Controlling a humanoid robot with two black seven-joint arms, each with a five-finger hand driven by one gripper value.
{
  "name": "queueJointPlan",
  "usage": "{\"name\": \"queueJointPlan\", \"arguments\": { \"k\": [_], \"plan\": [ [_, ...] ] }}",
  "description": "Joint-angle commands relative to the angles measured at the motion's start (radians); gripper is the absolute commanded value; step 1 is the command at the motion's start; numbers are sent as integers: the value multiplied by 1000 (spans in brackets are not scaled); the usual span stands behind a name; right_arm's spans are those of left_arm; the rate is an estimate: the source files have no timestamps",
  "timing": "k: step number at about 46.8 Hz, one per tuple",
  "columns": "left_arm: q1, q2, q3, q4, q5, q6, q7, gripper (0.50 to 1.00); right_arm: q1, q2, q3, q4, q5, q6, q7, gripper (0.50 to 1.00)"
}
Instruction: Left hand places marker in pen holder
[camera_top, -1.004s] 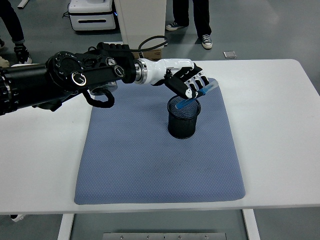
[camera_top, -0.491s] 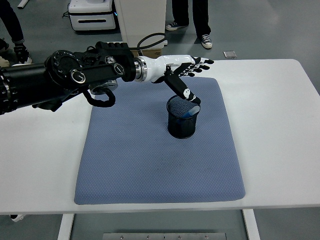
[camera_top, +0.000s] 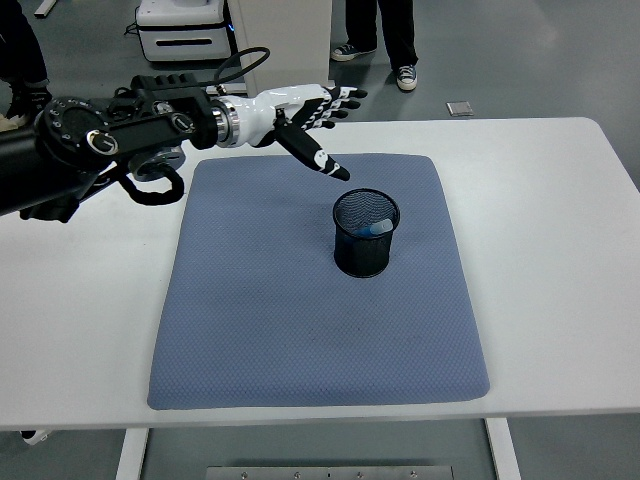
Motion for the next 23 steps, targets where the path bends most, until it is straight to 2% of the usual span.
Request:
{"name": "queueJointPlan", "arguments": {
  "k": [1, 3, 8, 11, 18, 23],
  "plan": [
    [32, 26, -15, 9, -10, 29, -1, 1000, 0, 0, 0, 0, 0, 0, 0, 1000],
    [58, 39, -47, 18, -11, 70, -2, 1000, 0, 0, 0, 0, 0, 0, 0, 1000],
    [164, 46, -203, 42, -10, 216, -4, 1000, 0, 0, 0, 0, 0, 0, 0, 1000],
    [241, 60, -318, 49, -10, 259, -4, 1000, 0, 0, 0, 0, 0, 0, 0, 1000],
    [381, 149, -582, 49, -7, 253, -10, 1000, 0, 0, 0, 0, 0, 0, 0, 1000],
    [450, 187, -699, 49, -10, 213, -8, 1000, 0, 0, 0, 0, 0, 0, 0, 1000]
  ]
}}
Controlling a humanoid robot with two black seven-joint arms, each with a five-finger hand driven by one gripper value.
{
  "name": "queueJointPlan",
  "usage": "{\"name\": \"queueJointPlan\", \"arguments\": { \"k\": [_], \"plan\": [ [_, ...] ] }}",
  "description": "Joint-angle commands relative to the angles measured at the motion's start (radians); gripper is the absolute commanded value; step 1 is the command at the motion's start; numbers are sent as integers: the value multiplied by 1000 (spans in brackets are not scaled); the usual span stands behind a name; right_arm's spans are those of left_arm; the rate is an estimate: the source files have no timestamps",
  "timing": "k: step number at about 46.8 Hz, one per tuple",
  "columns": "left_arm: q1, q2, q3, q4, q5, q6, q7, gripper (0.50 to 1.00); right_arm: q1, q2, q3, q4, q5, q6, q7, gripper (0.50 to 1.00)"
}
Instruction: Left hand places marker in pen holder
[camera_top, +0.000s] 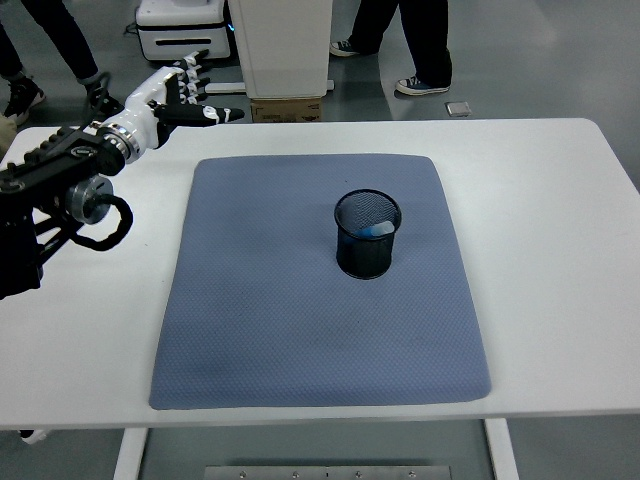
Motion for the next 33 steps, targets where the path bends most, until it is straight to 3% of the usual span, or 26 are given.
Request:
{"name": "queueJointPlan", "arguments": {
  "k": [1, 21, 26, 33],
  "plan": [
    [52, 33, -85, 1, -2, -35, 1, 1000, 0, 0, 0, 0, 0, 0, 0, 1000],
    [268, 122, -223, -1, -74, -102, 1, 1000, 0, 0, 0, 0, 0, 0, 0, 1000],
    [290, 136, -261, 1, -123, -136, 1, 1000, 0, 0, 0, 0, 0, 0, 0, 1000],
    [302, 137, -266, -1, -125, -139, 1, 1000, 0, 0, 0, 0, 0, 0, 0, 1000]
  ]
}}
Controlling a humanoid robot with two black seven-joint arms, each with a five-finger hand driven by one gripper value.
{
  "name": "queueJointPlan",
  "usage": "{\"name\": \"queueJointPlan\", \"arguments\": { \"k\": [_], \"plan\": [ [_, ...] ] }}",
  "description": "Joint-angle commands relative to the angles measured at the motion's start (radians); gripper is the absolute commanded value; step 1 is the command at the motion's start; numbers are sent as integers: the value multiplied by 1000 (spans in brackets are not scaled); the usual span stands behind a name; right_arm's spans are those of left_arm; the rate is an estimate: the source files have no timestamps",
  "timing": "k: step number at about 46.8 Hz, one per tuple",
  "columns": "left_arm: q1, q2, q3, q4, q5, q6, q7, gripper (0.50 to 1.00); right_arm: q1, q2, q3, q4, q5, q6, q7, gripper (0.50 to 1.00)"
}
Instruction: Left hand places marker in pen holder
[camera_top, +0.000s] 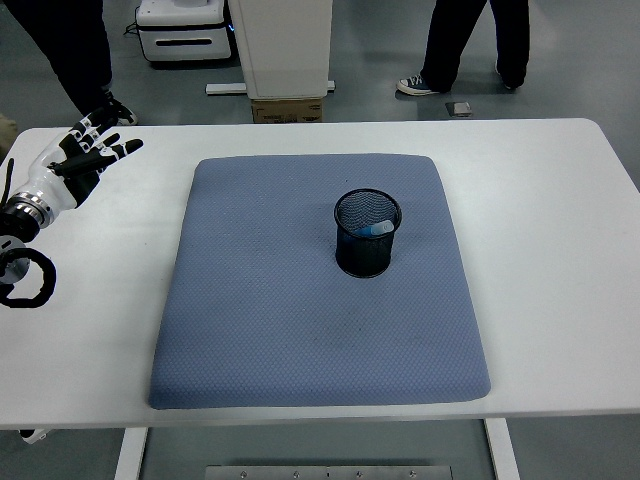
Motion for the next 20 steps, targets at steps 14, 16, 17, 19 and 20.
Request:
{"name": "queueJointPlan", "arguments": {
  "k": [14, 16, 17, 19, 20],
  "plan": [
    [21, 3, -3, 0, 1, -2, -1, 1000, 0, 0, -5, 1, -6, 1, 0, 1000],
    [21, 3, -3, 0, 1, -2, -1, 1000, 0, 0, -6, 2, -6, 1, 0, 1000],
    [21, 3, -3, 0, 1, -2, 0, 1000, 0, 0, -6, 0, -6, 1, 0, 1000],
    [21, 3, -3, -2, 1, -2, -1, 1000, 0, 0, -6, 2, -8, 1, 0, 1000],
    [22, 3, -3, 0, 1, -2, 0, 1000, 0, 0, -5, 2, -6, 1, 0, 1000]
  ]
}}
